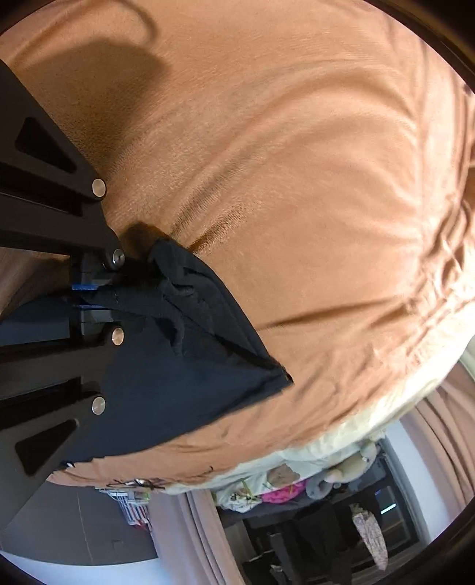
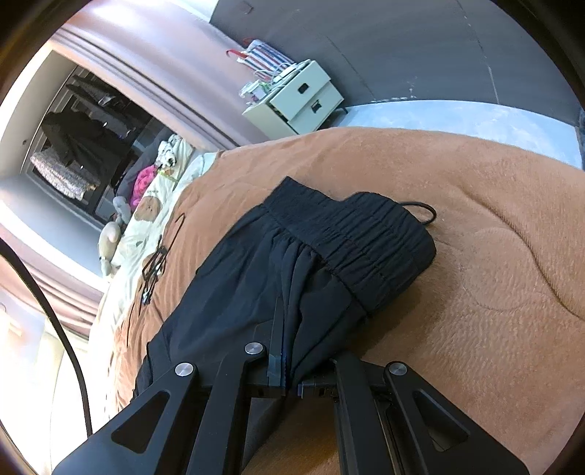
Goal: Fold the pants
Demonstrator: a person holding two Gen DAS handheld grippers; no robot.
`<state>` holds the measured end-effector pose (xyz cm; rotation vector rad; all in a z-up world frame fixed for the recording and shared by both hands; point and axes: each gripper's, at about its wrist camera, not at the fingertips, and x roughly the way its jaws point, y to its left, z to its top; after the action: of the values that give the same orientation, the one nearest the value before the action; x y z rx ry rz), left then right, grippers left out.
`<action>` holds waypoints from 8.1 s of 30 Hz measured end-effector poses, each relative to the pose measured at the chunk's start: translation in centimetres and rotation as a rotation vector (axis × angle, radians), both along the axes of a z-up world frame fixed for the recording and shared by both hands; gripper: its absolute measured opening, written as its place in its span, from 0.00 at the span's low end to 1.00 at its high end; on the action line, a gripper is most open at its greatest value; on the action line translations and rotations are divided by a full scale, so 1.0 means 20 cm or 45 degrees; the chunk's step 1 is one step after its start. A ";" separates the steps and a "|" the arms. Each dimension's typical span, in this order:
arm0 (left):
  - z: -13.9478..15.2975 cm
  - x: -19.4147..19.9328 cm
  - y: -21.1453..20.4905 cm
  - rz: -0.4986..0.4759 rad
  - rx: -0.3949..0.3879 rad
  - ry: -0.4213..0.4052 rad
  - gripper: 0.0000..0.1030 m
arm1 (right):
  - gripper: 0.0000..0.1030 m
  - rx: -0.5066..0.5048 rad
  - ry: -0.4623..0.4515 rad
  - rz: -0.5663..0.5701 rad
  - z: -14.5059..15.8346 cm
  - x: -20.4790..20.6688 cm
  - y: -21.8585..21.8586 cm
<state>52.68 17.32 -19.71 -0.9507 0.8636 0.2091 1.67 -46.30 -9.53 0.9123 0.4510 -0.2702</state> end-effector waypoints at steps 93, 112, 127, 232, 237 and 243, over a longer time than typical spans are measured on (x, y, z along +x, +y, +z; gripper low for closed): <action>0.27 -1.24 0.70 -0.104 0.150 0.071 0.57 | 0.73 -0.400 0.264 0.361 0.41 -0.14 0.60; 0.19 -0.68 0.64 -0.386 0.347 0.214 0.62 | 0.76 -0.621 0.496 0.394 0.39 0.22 0.49; 0.03 -0.49 0.64 -0.495 0.424 0.295 0.62 | 0.76 -0.753 0.741 0.476 0.25 0.71 0.38; 0.05 -1.48 0.61 -0.260 0.081 0.062 0.07 | 0.70 -0.605 0.259 0.854 0.38 -0.19 1.21; 0.05 -1.49 0.61 -0.264 0.110 0.077 0.06 | 0.70 -0.598 0.280 0.890 0.33 -0.17 1.27; 0.07 -1.54 0.61 -0.247 0.045 0.051 0.34 | 0.70 -0.561 0.302 0.921 0.28 -0.15 1.31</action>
<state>21.94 29.54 -18.30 -0.8265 0.9799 0.0768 -1.23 -20.07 -3.97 0.2474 0.8682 0.1864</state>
